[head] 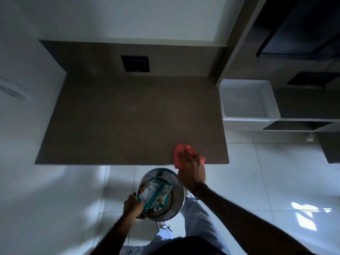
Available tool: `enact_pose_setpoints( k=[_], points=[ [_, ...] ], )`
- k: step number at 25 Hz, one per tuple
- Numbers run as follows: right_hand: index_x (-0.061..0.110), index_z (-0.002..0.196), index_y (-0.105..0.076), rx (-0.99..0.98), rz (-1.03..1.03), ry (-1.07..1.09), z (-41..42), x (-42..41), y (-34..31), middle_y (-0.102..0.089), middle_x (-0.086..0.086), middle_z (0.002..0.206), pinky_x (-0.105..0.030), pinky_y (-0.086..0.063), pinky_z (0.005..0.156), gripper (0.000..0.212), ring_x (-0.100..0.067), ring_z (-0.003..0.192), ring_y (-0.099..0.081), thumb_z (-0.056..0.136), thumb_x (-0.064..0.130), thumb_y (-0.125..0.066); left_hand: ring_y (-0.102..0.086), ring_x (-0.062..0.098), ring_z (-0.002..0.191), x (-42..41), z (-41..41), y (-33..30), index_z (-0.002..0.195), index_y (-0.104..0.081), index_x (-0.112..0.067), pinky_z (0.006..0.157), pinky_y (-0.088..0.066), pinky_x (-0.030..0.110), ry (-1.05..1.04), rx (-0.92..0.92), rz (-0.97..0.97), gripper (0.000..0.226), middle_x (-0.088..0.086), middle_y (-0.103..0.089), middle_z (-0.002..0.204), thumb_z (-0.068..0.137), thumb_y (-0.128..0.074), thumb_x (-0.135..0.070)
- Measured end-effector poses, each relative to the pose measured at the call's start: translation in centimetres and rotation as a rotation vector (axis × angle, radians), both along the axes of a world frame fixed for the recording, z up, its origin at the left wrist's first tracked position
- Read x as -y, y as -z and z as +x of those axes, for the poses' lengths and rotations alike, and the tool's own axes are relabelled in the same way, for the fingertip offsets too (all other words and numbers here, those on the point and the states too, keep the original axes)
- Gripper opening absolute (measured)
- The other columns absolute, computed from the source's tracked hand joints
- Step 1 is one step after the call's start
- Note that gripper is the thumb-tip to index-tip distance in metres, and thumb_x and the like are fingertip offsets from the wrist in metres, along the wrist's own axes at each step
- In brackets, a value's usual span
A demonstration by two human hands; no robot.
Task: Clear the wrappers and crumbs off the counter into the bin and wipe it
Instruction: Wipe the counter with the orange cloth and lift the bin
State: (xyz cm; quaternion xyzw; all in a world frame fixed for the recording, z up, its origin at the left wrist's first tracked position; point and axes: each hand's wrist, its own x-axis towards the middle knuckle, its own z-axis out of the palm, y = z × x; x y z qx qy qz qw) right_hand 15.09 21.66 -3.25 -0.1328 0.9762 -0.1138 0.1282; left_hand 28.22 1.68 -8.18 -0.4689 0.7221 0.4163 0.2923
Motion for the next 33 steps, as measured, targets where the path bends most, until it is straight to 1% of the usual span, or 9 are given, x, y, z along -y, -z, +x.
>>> enact_pose_setpoints(
  k=[4, 9, 16, 20, 23, 25, 28, 31, 33],
  points=[
    [0.035, 0.119, -0.069, 0.154, -0.285, -0.267, 0.6, 4.4, -2.0, -0.068, 0.015, 0.128, -0.034, -0.053, 0.094, 0.044, -0.017, 0.116, -0.064, 0.081, 0.028, -0.050, -0.075, 0.044, 0.083, 0.6, 0.2, -0.6, 0.121, -0.065, -0.003, 0.060, -0.065, 0.055, -0.011, 0.005, 0.009, 0.030, 0.029, -0.069, 0.115, 0.094, -0.057, -0.016],
    [-0.001, 0.085, -0.069, 0.788, -0.649, 0.257, 1.1, 3.7, -4.4, -0.065, -0.011, 0.080, -0.029, -0.046, 0.071, 0.030, -0.024, 0.083, -0.058, 0.063, -0.013, -0.052, -0.075, 0.043, 0.087, 1.6, 0.0, -1.3, 0.114, -0.067, 0.000, 0.065, -0.065, 0.057, -0.009, -0.025, 0.039, 0.029, 0.030, -0.070, 0.113, 0.090, -0.060, -0.014],
    [0.001, 0.104, -0.065, 0.855, -0.943, 0.632, -5.7, -1.8, -6.6, -0.063, -0.020, 0.105, -0.040, -0.050, 0.079, 0.035, -0.033, 0.095, -0.059, 0.077, -0.008, -0.044, -0.074, 0.041, 0.091, 1.4, 0.3, -1.4, 0.115, -0.066, -0.003, 0.066, -0.066, 0.055, -0.003, -0.057, 0.046, 0.029, 0.027, -0.069, 0.114, 0.091, -0.061, -0.019],
    [0.003, 0.123, -0.063, 0.615, -0.697, 0.580, -8.2, -1.8, -5.7, -0.067, -0.020, 0.122, -0.049, -0.051, 0.100, 0.036, -0.032, 0.106, -0.062, 0.089, 0.011, -0.062, -0.075, 0.041, 0.087, 1.7, 0.4, -1.5, 0.112, -0.068, -0.004, 0.062, -0.065, 0.056, -0.044, -0.062, 0.063, 0.028, 0.027, -0.070, 0.112, 0.089, -0.066, -0.021],
    [0.022, 0.101, -0.068, 0.096, -0.316, 0.629, -5.5, -2.0, -5.2, -0.073, -0.006, 0.095, -0.047, -0.053, 0.092, 0.030, -0.029, 0.092, -0.067, 0.080, 0.043, -0.065, -0.074, 0.039, 0.095, 1.9, 0.5, -1.1, 0.113, -0.069, -0.005, 0.076, -0.066, 0.052, -0.030, -0.060, 0.052, 0.030, 0.027, -0.071, 0.114, 0.090, -0.065, -0.024],
    [0.022, 0.083, -0.064, -0.096, -0.277, 0.604, -1.8, -2.8, -3.9, -0.072, -0.003, 0.080, -0.043, -0.057, 0.081, 0.027, -0.029, 0.078, -0.069, 0.078, 0.048, -0.062, -0.073, 0.039, 0.101, 1.9, 0.4, -0.8, 0.117, -0.067, -0.004, 0.084, -0.065, 0.050, -0.017, -0.062, 0.063, 0.032, 0.027, -0.071, 0.116, 0.092, -0.062, -0.023],
    [0.023, 0.077, -0.066, 0.118, -0.228, 0.524, 3.7, -3.8, 0.3, -0.076, -0.002, 0.082, -0.035, -0.058, 0.072, 0.017, -0.029, 0.080, -0.072, 0.076, 0.040, -0.067, -0.071, 0.040, 0.106, 1.3, 0.2, -0.2, 0.124, -0.065, -0.004, 0.085, -0.064, 0.046, 0.007, -0.062, 0.056, 0.034, 0.028, -0.068, 0.122, 0.095, -0.058, -0.019],
    [0.021, 0.112, -0.070, 0.602, -0.228, 0.531, 7.2, -3.8, 4.7, -0.078, -0.006, 0.106, -0.034, -0.055, 0.092, 0.037, -0.027, 0.107, -0.070, 0.083, 0.044, -0.069, -0.072, 0.042, 0.101, 0.3, 0.3, 1.3, 0.124, -0.065, -0.007, 0.074, -0.066, 0.051, 0.003, -0.072, 0.083, 0.032, 0.027, -0.066, 0.123, 0.094, -0.055, -0.013],
    [0.016, 0.125, -0.065, 0.729, -0.256, 0.554, 8.4, -3.8, 8.2, -0.075, -0.014, 0.114, -0.044, -0.055, 0.096, 0.041, -0.035, 0.110, -0.067, 0.087, 0.031, -0.068, -0.072, 0.042, 0.100, -0.4, 0.1, 3.6, 0.123, -0.065, -0.008, 0.075, -0.064, 0.059, 0.020, -0.048, 0.127, 0.031, 0.026, -0.067, 0.122, 0.092, -0.057, -0.009]
  ],
)
